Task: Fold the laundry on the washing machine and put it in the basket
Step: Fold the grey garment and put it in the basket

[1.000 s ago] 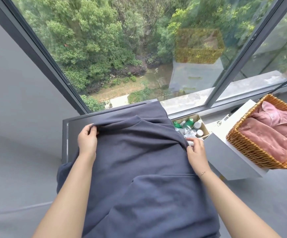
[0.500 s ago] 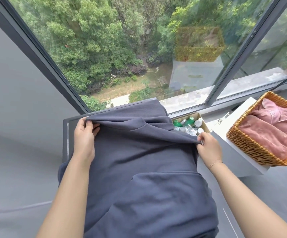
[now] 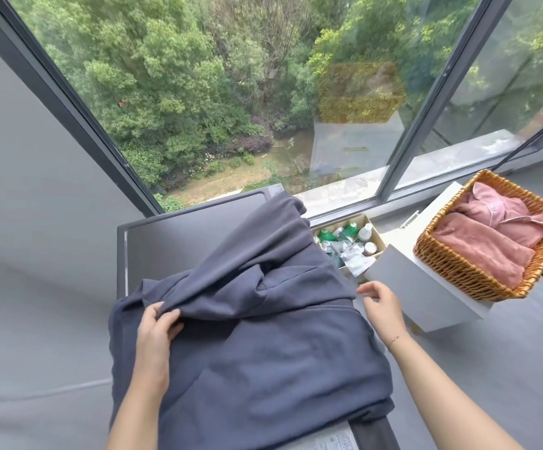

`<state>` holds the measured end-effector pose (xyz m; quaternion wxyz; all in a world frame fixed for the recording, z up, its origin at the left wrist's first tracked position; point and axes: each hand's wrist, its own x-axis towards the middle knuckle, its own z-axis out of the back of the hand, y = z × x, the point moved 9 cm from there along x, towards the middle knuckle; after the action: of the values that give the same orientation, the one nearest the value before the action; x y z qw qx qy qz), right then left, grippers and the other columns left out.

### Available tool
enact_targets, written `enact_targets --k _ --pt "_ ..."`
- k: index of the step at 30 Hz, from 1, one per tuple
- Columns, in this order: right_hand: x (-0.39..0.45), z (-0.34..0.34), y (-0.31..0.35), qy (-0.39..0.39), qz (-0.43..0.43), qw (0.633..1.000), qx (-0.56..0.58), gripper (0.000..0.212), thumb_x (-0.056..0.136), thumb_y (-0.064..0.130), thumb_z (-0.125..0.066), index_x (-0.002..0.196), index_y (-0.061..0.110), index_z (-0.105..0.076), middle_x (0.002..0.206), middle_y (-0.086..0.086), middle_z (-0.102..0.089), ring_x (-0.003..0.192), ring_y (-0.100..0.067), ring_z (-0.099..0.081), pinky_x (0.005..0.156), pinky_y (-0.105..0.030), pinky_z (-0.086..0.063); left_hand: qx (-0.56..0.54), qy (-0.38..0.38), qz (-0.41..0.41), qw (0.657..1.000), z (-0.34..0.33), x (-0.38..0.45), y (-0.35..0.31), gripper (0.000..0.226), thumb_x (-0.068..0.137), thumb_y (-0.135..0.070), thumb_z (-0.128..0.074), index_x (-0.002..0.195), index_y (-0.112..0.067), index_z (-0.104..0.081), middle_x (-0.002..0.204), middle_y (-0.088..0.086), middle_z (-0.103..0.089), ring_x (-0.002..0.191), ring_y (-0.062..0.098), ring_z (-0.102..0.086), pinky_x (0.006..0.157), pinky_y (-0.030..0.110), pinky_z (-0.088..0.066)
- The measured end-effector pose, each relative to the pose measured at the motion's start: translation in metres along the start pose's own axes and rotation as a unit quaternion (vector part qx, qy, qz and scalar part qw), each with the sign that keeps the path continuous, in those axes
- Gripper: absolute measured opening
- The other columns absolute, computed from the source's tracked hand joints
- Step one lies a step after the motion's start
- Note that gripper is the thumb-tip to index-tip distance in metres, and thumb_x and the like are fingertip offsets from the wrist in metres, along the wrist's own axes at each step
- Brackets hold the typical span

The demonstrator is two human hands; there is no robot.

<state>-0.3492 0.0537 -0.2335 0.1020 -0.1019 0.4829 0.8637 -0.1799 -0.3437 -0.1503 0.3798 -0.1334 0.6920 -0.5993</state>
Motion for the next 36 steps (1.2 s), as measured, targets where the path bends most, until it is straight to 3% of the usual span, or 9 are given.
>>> enact_targets --k 4,7,11,16,21,25,30,34,36 --pt "0.016 0.000 0.018 -0.009 -0.016 0.998 0.058 0.028 0.083 -0.007 -0.047 0.083 0.015 -0.063 0.086 -0.002 -0.064 0.086 -0.024 -0.058 0.076 -0.029 -0.043 0.083 0.003 0.003 0.997 -0.008 -0.003 -0.001 0.028 0.090 -0.010 -0.064 0.116 -0.016 -0.056 0.108 -0.002 -0.063 0.101 0.014 -0.060 0.088 0.035 -0.049" --pt "0.037 -0.011 0.045 0.032 0.057 0.997 -0.049 0.032 0.084 -0.005 -0.049 0.098 0.019 -0.068 0.097 0.004 -0.061 0.086 -0.017 -0.056 0.078 -0.028 -0.043 0.092 -0.003 0.000 0.996 -0.018 0.001 -0.007 0.023 0.093 -0.013 -0.061 0.115 -0.017 -0.062 0.111 0.000 -0.066 0.103 0.015 -0.062 0.085 0.033 -0.050" --pt "0.054 -0.045 0.076 0.154 0.171 0.957 -0.179 0.038 0.083 -0.001 -0.057 0.117 0.014 -0.066 0.113 0.001 -0.060 0.082 -0.012 -0.052 0.079 -0.023 -0.041 0.068 -0.013 -0.009 0.998 -0.029 0.009 -0.019 0.022 0.097 -0.004 -0.049 0.111 -0.013 -0.063 0.105 0.005 -0.067 0.099 0.016 -0.063 0.085 0.032 -0.048" --pt "0.059 -0.068 0.083 0.180 0.227 0.926 -0.243 0.021 0.084 0.002 -0.055 0.098 0.006 -0.070 0.102 -0.012 -0.067 0.095 -0.031 -0.060 0.081 -0.036 -0.046 0.035 -0.040 -0.044 0.998 -0.039 0.027 -0.046 0.021 0.100 -0.003 -0.044 0.116 -0.004 -0.057 0.101 0.004 -0.064 0.093 0.014 -0.062 0.082 0.024 -0.054" --pt "0.056 -0.060 0.084 0.171 0.284 0.921 -0.207 0.012 0.084 0.005 -0.056 0.092 0.012 -0.061 0.095 0.001 -0.059 0.081 -0.023 -0.059 0.073 -0.039 -0.050 0.016 -0.045 -0.062 0.997 -0.049 0.043 -0.068 0.017 0.100 -0.004 -0.044 0.104 -0.012 -0.058 0.096 -0.003 -0.063 0.087 0.003 -0.061 0.081 0.021 -0.051" --pt "0.048 -0.063 0.084 0.217 0.306 0.904 -0.204 0.031 0.080 -0.002 -0.061 0.108 0.009 -0.065 0.098 0.011 -0.055 0.077 -0.015 -0.058 0.071 -0.024 -0.045 0.005 -0.043 -0.062 0.997 -0.054 0.050 -0.067 0.016 0.101 -0.007 -0.043 0.108 -0.010 -0.057 0.096 -0.004 -0.063 0.087 0.003 -0.060 0.082 0.022 -0.051" --pt "0.046 -0.062 0.085 0.174 0.316 0.912 -0.196 0.020 0.080 -0.002 -0.064 0.099 0.004 -0.069 0.090 -0.007 -0.065 0.073 -0.026 -0.060 0.069 -0.033 -0.050 -0.017 -0.043 -0.041 0.998 -0.053 0.047 -0.052 0.019 0.101 -0.007 -0.042 0.116 -0.008 -0.055 0.100 0.001 -0.063 0.092 0.008 -0.061 0.082 0.021 -0.055" --pt "0.044 -0.058 0.087 0.142 0.332 0.905 -0.224 0.004 0.082 0.005 -0.064 0.086 0.003 -0.064 0.084 -0.009 -0.061 0.073 -0.028 -0.057 0.064 -0.036 -0.048 -0.020 -0.034 -0.036 0.999 -0.053 0.044 -0.051 0.018 0.101 -0.007 -0.042 0.111 -0.010 -0.057 0.102 0.000 -0.063 0.093 0.008 -0.061 0.083 0.020 -0.055" --pt "0.049 -0.045 0.090 0.100 0.321 0.913 -0.230 0.006 0.079 0.004 -0.063 0.077 0.004 -0.058 0.078 -0.009 -0.056 0.068 -0.025 -0.051 0.060 -0.040 -0.046 -0.017 -0.029 -0.043 0.999 -0.053 0.046 -0.056 0.018 0.101 -0.006 -0.042 0.105 -0.014 -0.058 0.101 -0.001 -0.063 0.094 0.009 -0.060 0.085 0.023 -0.054"
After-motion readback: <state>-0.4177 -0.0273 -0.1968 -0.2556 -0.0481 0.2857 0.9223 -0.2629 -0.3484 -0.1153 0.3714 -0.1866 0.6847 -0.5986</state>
